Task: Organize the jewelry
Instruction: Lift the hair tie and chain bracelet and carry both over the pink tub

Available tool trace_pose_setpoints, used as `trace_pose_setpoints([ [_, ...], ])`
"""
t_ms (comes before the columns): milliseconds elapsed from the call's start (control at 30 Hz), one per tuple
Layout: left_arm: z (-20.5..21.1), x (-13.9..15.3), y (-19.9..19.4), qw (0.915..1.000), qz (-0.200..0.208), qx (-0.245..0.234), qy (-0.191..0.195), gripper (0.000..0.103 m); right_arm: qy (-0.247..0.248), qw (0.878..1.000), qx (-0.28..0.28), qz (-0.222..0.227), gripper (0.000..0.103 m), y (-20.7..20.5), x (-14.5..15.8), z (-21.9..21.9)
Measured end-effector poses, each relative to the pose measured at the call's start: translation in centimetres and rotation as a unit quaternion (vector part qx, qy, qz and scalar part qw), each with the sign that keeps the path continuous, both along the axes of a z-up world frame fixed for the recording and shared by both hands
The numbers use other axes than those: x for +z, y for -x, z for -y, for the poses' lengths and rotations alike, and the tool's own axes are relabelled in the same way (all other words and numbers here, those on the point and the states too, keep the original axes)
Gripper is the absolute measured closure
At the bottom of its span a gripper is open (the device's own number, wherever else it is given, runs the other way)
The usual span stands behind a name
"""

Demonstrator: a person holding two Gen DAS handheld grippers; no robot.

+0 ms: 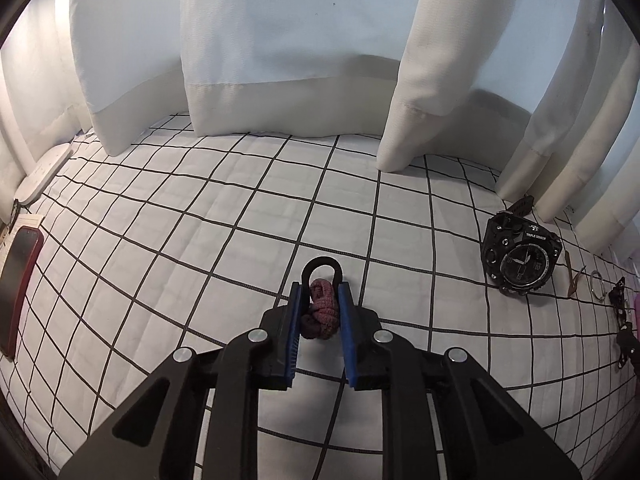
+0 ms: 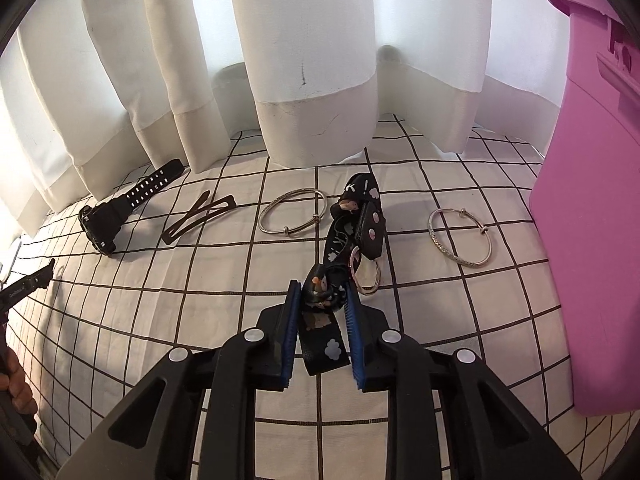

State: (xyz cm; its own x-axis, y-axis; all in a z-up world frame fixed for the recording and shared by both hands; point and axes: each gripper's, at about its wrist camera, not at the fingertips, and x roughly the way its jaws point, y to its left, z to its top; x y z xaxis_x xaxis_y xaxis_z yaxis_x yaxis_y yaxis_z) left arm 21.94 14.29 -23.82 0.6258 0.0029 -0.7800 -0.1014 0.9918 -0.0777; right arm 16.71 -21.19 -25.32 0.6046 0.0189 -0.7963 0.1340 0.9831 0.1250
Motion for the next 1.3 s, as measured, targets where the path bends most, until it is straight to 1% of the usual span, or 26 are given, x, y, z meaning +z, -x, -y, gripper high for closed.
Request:
trace_pose_setpoints([
  [233,-0.6,2.4,1.0,0.9999,-0.003,0.001,0.011,0.085,-0.026,1.000,0.012,0.001,0.082,0.5,2.0,-0.6],
  [367,-0.8,3.6,1.1,0.9998,-0.013,-0.001,0.017,0.085,-0.059,0.998,0.018,-0.008,0.082,0.6,2.7,-1.2],
  [433,-0.7,4.6,1.3,0.9998,-0.011,-0.008,0.014,0.085,-0.062,0.998,0.020,-0.006,0.082,0.7,3.4,-1.7],
  [533,0.1,6.1,1.6,0.9997,-0.008,-0.023,-0.009,0.085,-0.066,0.997,0.026,-0.003,0.082,0.9,4.7,-2.5],
  [600,0.5,7.0,1.9,0.9993,-0.005,-0.033,-0.017,0.085,-0.064,0.997,0.032,0.001,0.082,1.1,5.8,-2.9],
  [867,2.8,10.8,3.6,0.9969,0.013,-0.078,-0.005,0.085,-0.061,0.997,0.037,0.016,0.082,2.9,10.5,-3.4],
  [1033,5.2,12.6,4.9,0.9919,0.018,-0.125,0.013,0.085,-0.063,0.997,0.031,0.038,0.082,4.3,14.0,-3.0],
  [1200,8.6,13.8,6.2,0.9822,0.016,-0.186,0.020,0.085,-0.056,0.995,0.018,0.079,0.082,6.0,17.7,-2.1],
  [1300,10.9,15.2,6.6,0.9760,0.025,-0.215,0.025,0.085,-0.053,0.993,0.006,0.101,0.082,7.2,19.7,-0.9],
])
